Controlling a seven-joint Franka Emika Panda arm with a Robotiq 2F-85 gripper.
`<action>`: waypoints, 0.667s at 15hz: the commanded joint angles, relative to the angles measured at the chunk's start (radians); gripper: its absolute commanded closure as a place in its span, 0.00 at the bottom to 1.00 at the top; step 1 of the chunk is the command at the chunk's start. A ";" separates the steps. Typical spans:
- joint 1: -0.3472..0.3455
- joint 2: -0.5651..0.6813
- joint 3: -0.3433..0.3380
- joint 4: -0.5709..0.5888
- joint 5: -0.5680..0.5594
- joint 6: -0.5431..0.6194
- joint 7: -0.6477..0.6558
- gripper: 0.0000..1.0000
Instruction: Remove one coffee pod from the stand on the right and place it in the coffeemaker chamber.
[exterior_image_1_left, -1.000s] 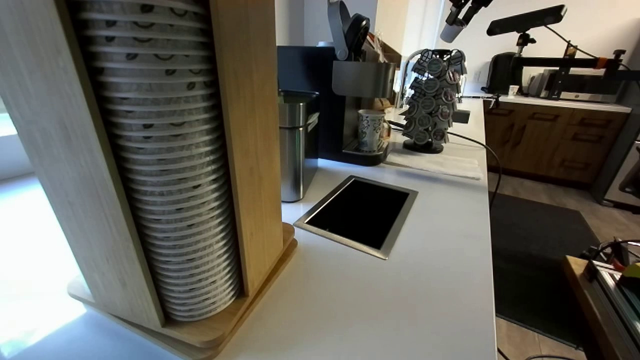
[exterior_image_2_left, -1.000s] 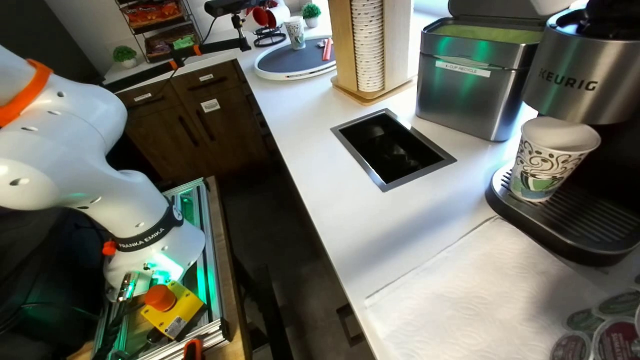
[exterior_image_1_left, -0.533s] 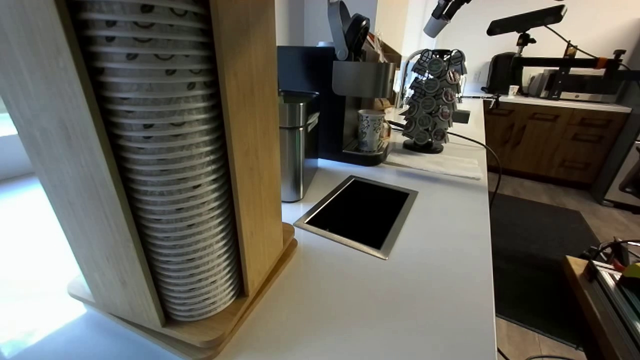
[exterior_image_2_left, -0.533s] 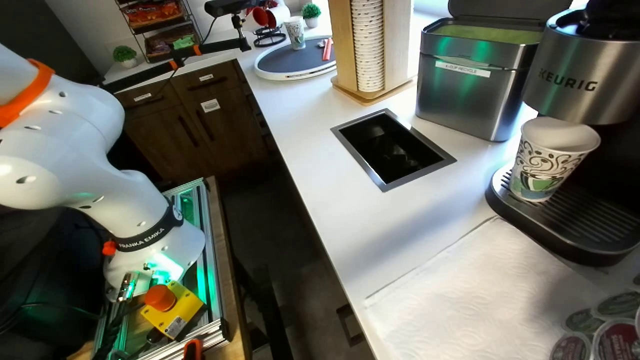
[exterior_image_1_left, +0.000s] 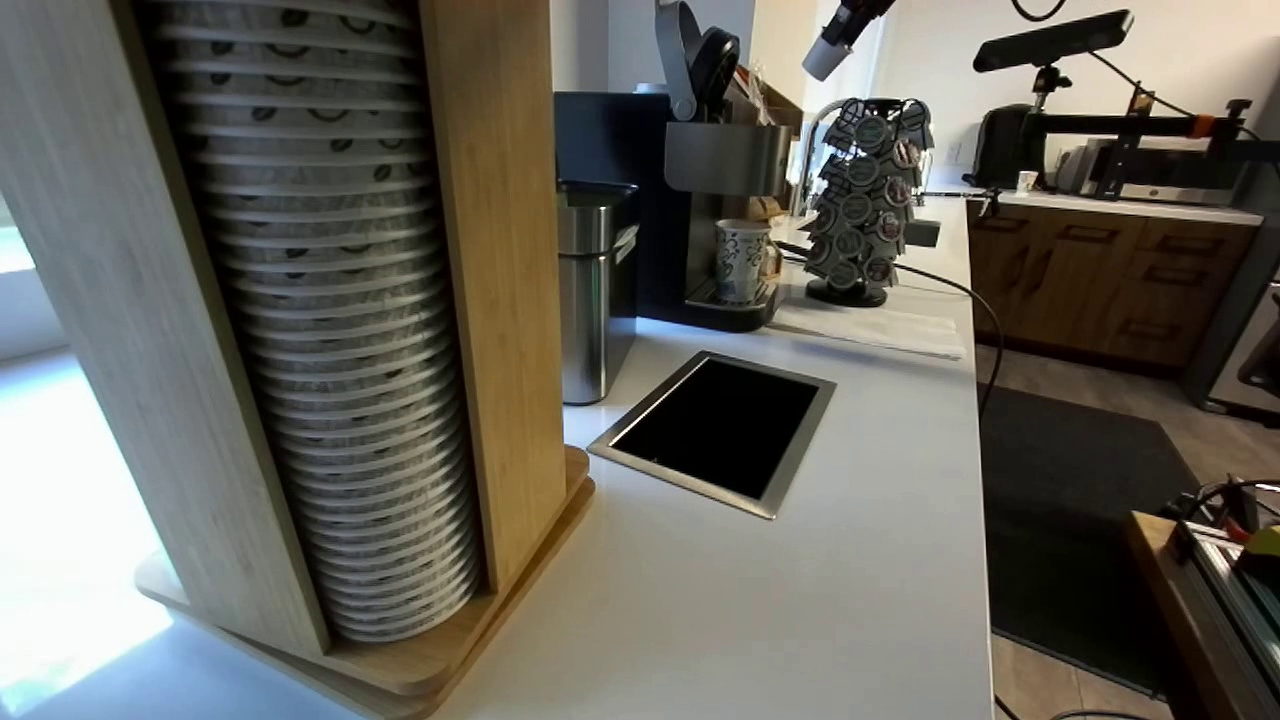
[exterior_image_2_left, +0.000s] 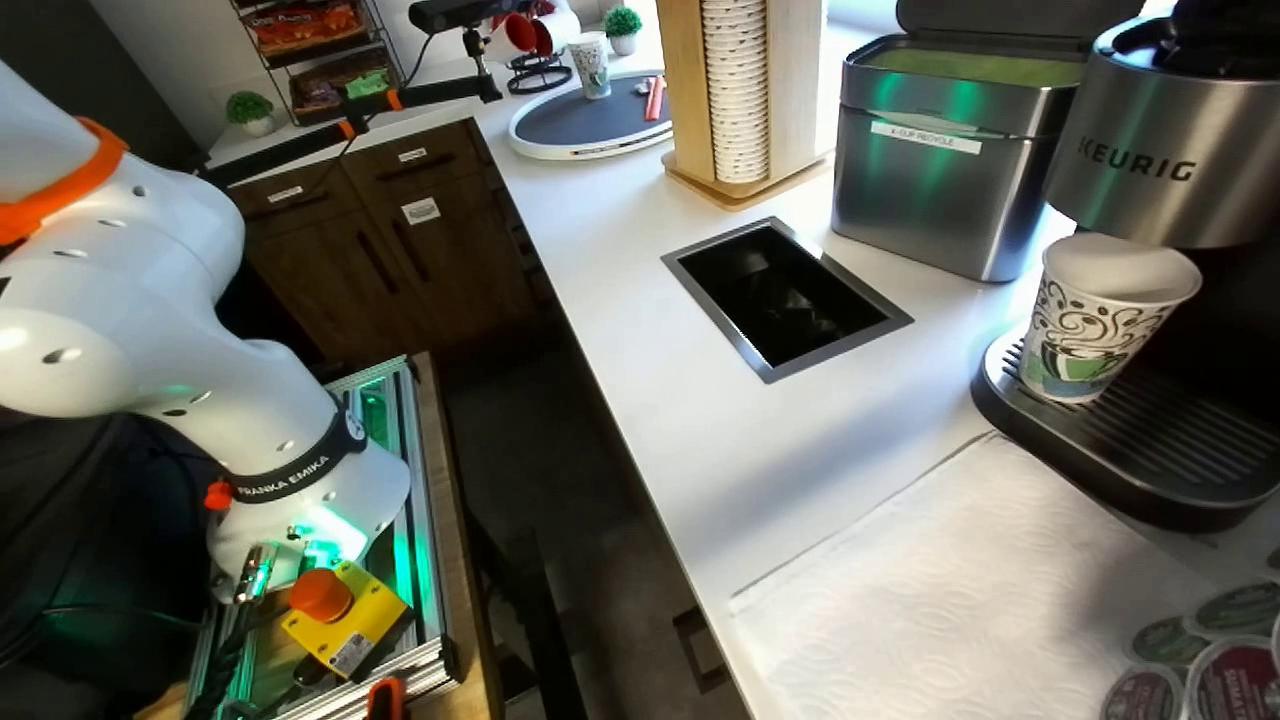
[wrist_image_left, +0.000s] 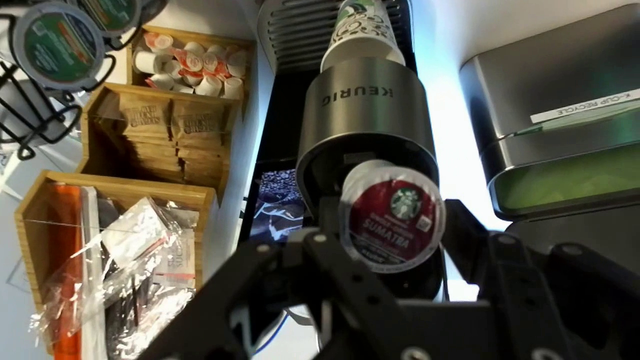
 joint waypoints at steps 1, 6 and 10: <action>0.000 0.087 -0.001 0.092 0.071 -0.026 -0.079 0.71; -0.027 0.185 0.021 0.185 0.123 -0.054 -0.128 0.71; -0.056 0.247 0.047 0.237 0.140 -0.069 -0.146 0.71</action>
